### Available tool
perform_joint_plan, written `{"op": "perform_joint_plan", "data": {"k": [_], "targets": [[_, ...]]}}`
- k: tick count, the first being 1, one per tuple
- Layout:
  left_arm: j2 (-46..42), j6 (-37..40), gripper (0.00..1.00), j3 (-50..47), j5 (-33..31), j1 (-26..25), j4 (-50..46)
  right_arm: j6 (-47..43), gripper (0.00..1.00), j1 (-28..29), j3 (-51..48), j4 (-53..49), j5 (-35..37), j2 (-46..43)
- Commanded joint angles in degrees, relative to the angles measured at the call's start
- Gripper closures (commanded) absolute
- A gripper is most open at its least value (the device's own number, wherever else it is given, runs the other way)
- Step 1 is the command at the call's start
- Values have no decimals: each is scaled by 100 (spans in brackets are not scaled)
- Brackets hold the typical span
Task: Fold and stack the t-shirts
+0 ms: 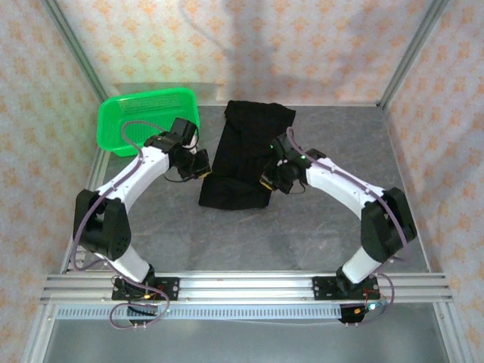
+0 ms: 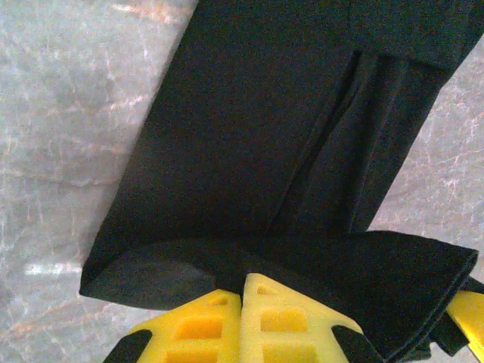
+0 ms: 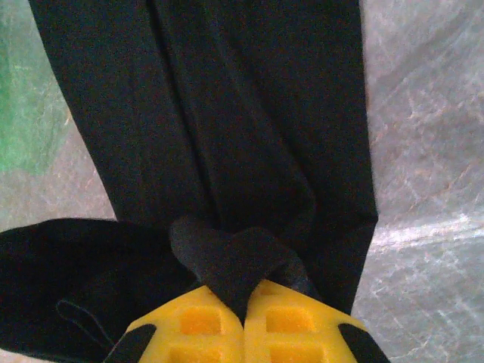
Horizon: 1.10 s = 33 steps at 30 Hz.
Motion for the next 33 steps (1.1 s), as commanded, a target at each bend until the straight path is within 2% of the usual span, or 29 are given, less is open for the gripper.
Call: {"op": "perform_joint_plan", "data": {"k": [1,13,24,33], "targets": [[221,230,100,391,45,72,49,-365,100,-226,325,-538,-60,170],[1331,502,100,1326,237,133,1,-427,98,-577,725,-487,-205,841],[1991,691,100,1833,166,200,-115,-542,98,-689,1176,-575,-186,1438],[2438,681,100,2307,302,202,-120,-515,98,-820,1271,-624,-81,1603]]}}
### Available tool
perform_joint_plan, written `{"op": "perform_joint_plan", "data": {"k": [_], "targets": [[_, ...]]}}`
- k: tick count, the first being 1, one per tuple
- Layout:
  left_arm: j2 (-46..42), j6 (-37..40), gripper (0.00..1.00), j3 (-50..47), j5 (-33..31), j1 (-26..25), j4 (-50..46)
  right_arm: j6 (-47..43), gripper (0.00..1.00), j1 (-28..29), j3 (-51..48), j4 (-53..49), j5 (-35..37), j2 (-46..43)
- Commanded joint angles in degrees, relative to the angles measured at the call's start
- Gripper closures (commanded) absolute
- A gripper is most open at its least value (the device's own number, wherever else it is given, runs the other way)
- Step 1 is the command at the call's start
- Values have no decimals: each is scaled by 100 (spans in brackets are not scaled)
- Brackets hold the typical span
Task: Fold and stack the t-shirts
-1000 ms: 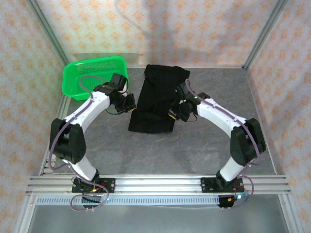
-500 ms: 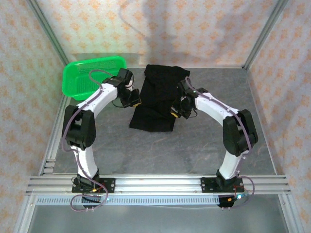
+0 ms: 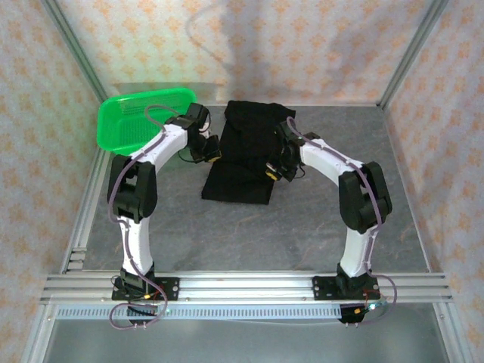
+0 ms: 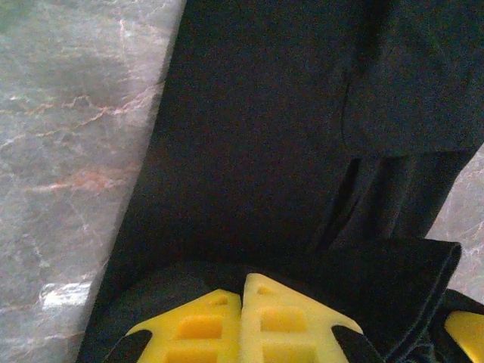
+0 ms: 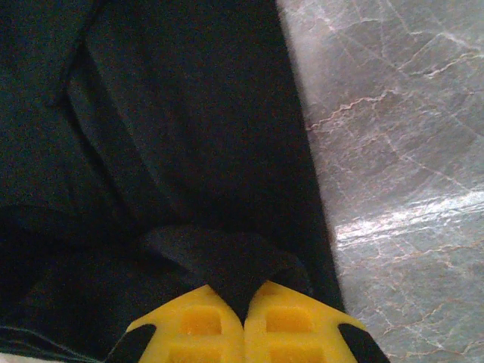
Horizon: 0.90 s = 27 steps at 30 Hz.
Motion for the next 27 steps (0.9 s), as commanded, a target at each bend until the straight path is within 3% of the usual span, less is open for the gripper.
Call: {"op": "perform_joint_plan", "data": {"k": [1,11,13,14,17,20,23,27], "targets": [[134,82,100,292,136,29,-103,-52,98,-87,161,-196,152,25],[523,65,100,546,282,25,17,-2,96,-189,252,-135,204,257],[602,16,100,610,282,29,87,17,90,-234,312,-64,159,381],[630,-29,96,636,269,28,158,25,81,-276,356,22,172,448],[578,-285,62,823,362,33,259,120,67,-472,534,432,143,545],[77,-502,45,891,383,61,498,49,56,-601,787,914,297,249],[-487,-560,39,980,426,103,474,-254,52,-595,916,908,456,-210],[-1315,-287,38,616,259,108,147,-128,53,-543,142,1144,107,-1047]]}}
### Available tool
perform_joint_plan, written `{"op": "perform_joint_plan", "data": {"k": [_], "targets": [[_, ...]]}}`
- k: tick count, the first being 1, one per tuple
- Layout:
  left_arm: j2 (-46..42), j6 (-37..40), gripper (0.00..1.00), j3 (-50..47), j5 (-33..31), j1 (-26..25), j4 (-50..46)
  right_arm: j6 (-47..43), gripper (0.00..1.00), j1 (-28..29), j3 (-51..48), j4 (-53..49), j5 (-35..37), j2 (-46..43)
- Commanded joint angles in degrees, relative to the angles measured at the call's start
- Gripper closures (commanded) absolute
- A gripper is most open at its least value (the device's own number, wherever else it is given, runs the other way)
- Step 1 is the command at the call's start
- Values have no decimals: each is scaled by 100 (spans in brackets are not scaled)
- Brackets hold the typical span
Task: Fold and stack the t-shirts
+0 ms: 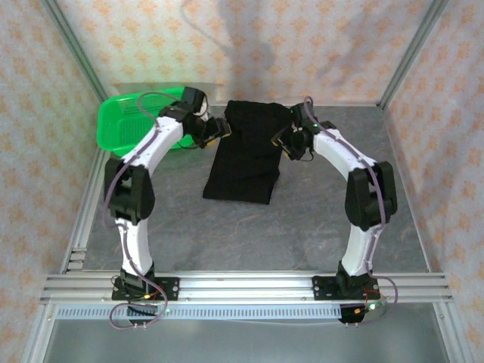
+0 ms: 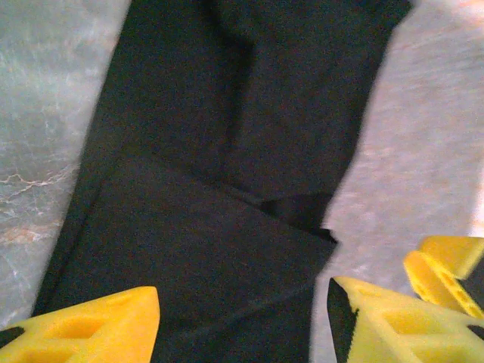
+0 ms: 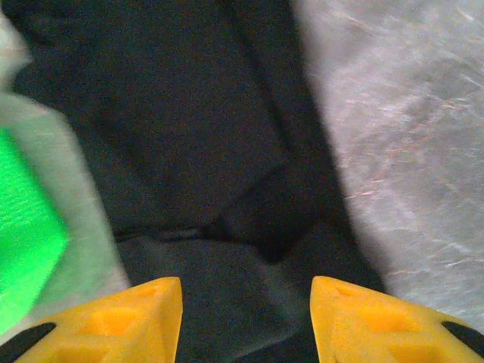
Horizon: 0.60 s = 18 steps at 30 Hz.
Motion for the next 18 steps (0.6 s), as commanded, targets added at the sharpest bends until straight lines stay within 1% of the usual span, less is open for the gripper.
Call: {"op": "perform_joint_plan", "data": {"k": [1,4,5,6,9,11,14,16,18], "targets": [[-968,188,38,-265,-50,58,-123,50,54,140,-608,337,-200,-961],[-1458,263,40,-1148,-79,56,-11,329,63,413,-1386,686,-472,-1361],[-1607,239,42,-1506,-77,57,89,373,66,526,-1590,803,-505,-1421],[-1718,209,47,-1829,-36,54,207,406,71,629,-1750,917,-528,-1434],[-1807,162,67,-2473,24,30,435,550,80,827,-2023,1150,-555,-1215],[-1777,141,73,-2729,50,-8,664,653,82,868,-2079,1280,-504,-997],[-1559,126,76,-2831,154,-59,859,692,87,866,-1976,1226,-204,-622],[-1421,181,76,-2791,92,-133,845,588,87,865,-1719,1078,9,-327],[-1313,260,77,-2810,45,-233,848,488,87,846,-1487,1166,109,-11]]}}
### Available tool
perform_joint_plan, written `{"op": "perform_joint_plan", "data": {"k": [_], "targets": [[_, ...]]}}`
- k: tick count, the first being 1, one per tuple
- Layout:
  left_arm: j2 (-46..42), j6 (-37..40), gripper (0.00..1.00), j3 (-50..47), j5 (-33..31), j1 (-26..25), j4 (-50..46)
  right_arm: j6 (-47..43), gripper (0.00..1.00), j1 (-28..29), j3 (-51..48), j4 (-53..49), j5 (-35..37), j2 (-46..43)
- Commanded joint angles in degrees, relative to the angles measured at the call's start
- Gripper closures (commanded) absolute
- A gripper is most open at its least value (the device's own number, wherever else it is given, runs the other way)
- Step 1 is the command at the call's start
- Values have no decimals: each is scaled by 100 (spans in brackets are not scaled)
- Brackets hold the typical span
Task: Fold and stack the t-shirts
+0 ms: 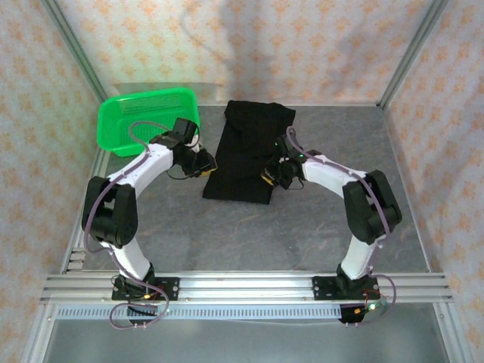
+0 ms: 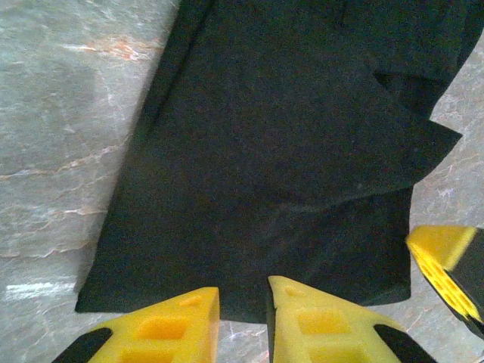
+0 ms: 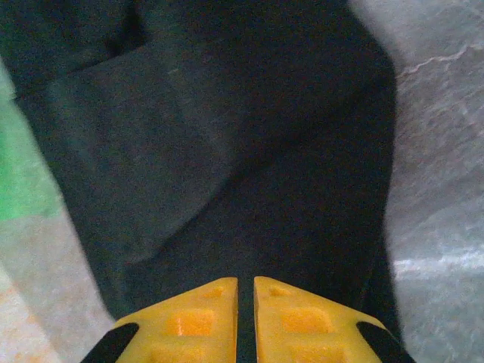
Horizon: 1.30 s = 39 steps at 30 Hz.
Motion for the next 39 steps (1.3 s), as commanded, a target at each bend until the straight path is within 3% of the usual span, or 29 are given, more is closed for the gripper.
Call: {"op": "perform_joint_plan", "data": {"k": [1,7,15,21,28,34,39], "targets": [[-12,144,77,17,16,-190,311,-87,87,-32,518,200,399,436],[225,98,77,-539,-343,-203,506,-180,84,-232,1203,52,669,1233],[528,208,77,-894,-682,-154,524,-954,52,-492,1500,-341,1250,1151],[-174,195,70,-1052,-432,-147,465,-1157,34,-429,771,171,768,111],[-1399,-199,38,-1533,-249,-141,512,-964,32,-391,-514,-83,168,-1117],[-1116,-539,34,-2023,268,-105,1450,-333,32,-227,-1918,964,-308,-1678],[-540,-305,34,-1875,152,-33,1359,-62,33,-161,-2324,1710,-507,-1412]]}}
